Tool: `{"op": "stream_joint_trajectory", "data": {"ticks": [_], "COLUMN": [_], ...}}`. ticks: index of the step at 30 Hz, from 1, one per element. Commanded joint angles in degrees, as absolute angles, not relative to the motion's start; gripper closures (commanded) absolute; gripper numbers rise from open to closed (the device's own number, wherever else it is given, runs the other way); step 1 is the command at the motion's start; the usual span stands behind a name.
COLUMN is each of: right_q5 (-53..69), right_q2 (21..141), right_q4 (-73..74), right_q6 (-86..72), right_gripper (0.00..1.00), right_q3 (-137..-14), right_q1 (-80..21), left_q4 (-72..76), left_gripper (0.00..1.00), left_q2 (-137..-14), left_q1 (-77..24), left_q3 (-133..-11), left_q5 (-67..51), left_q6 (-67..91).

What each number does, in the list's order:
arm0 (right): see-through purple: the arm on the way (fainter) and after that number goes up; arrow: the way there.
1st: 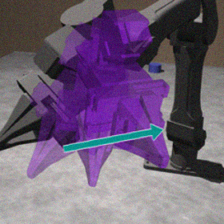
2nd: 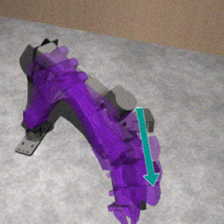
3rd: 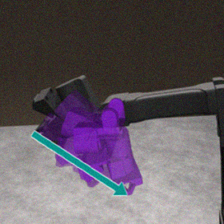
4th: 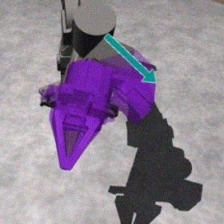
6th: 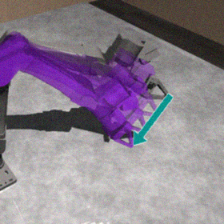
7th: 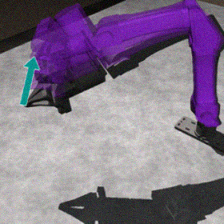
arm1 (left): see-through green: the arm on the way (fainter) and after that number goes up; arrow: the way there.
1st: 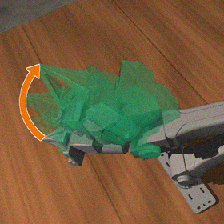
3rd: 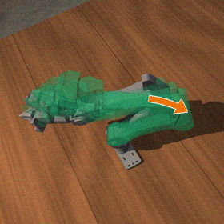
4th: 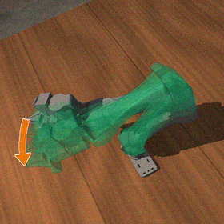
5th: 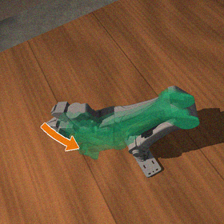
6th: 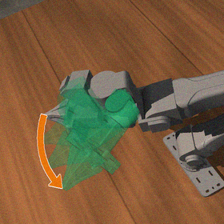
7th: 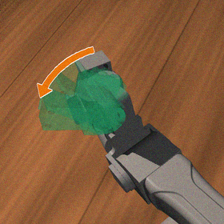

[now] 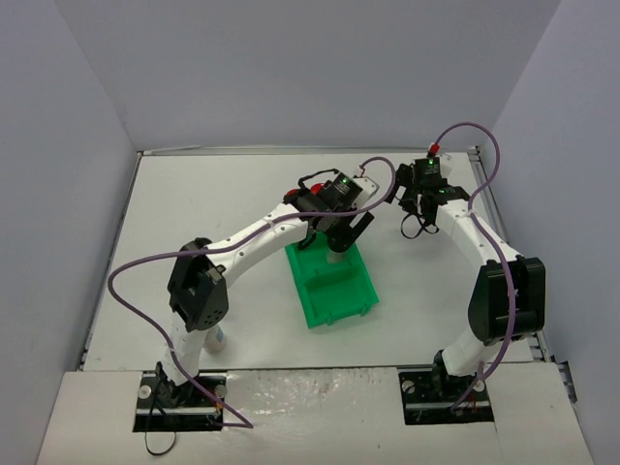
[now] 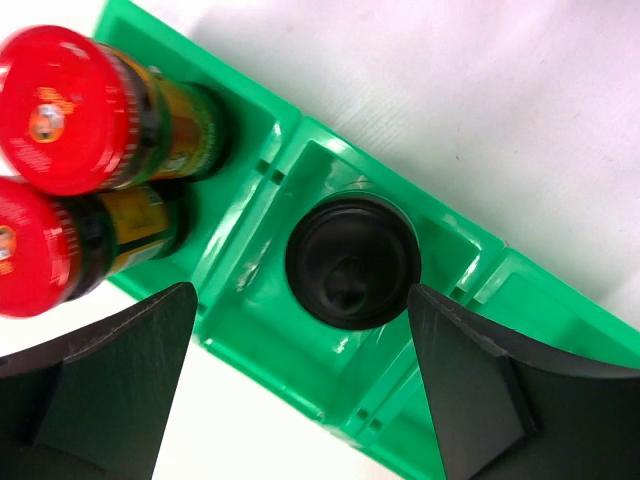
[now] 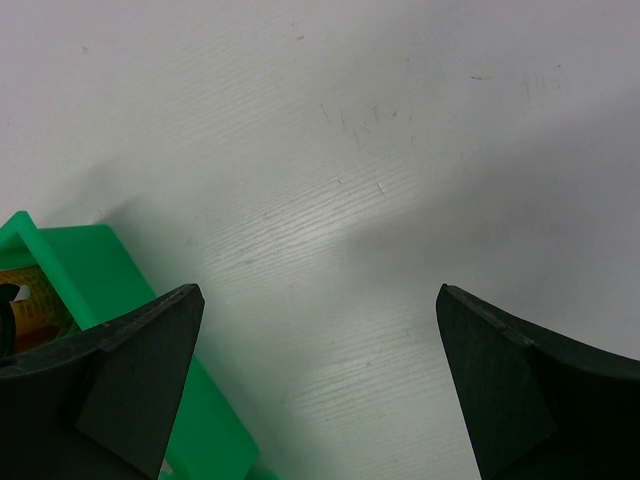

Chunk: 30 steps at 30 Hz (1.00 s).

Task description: Organize the condiment bottles

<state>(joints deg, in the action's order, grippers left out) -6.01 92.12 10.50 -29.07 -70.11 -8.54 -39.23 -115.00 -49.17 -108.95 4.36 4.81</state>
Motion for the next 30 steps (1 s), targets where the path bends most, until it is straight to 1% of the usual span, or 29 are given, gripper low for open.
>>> {"op": "stream_joint_trajectory", "data": {"ticks": [1,4,6,12,14,17,20,27,30], "right_q5": [-6.42,-6.58,-6.59,-5.81,-5.46,-5.11,-5.09,-4.40,-4.31], "right_q2": [89.84,90.00,90.06,90.87,91.14,91.49,91.50,91.93,91.76], "right_q4": [8.61,8.45,8.37,7.48,7.21,7.03,6.86,6.68,6.68], "right_q6": [-29.18,-29.18,-29.18,-29.44,-29.53,-29.44,-29.26,-29.18,-29.18], "right_gripper": [0.00,0.00,0.00,0.00,0.00,0.00,0.00,0.00,0.00], "right_q3": [-70.65,-70.33,-70.12,-69.70,-69.53,-69.68,-69.61,-69.35,-69.51], "right_q1": [-8.00,-8.00,-7.93,-8.00,-8.00,-8.00,-8.00,-8.00,-8.00], "left_q4": [-41.91,-43.44,-43.83,-49.94,-52.15,-53.01,-51.42,-47.66,-47.80], "left_gripper": [0.16,0.16,0.17,0.19,0.19,0.19,0.19,0.19,0.18], "left_q2": [-107.24,-105.34,-102.68,-98.88,-98.71,-96.93,-95.43,-92.82,-93.32], "left_q1": [-49.57,-49.57,-49.57,-48.45,-46.21,-41.07,-36.58,-28.50,-26.17], "left_q3": [-112.61,-110.95,-108.69,-104.86,-104.17,-100.61,-96.30,-92.30,-92.54], "left_q5": [7.47,7.85,10.57,27.36,32.12,31.60,31.32,31.30,31.29], "left_q6": [3.90,4.68,7.08,16.88,20.04,25.88,26.90,24.36,23.58]}}
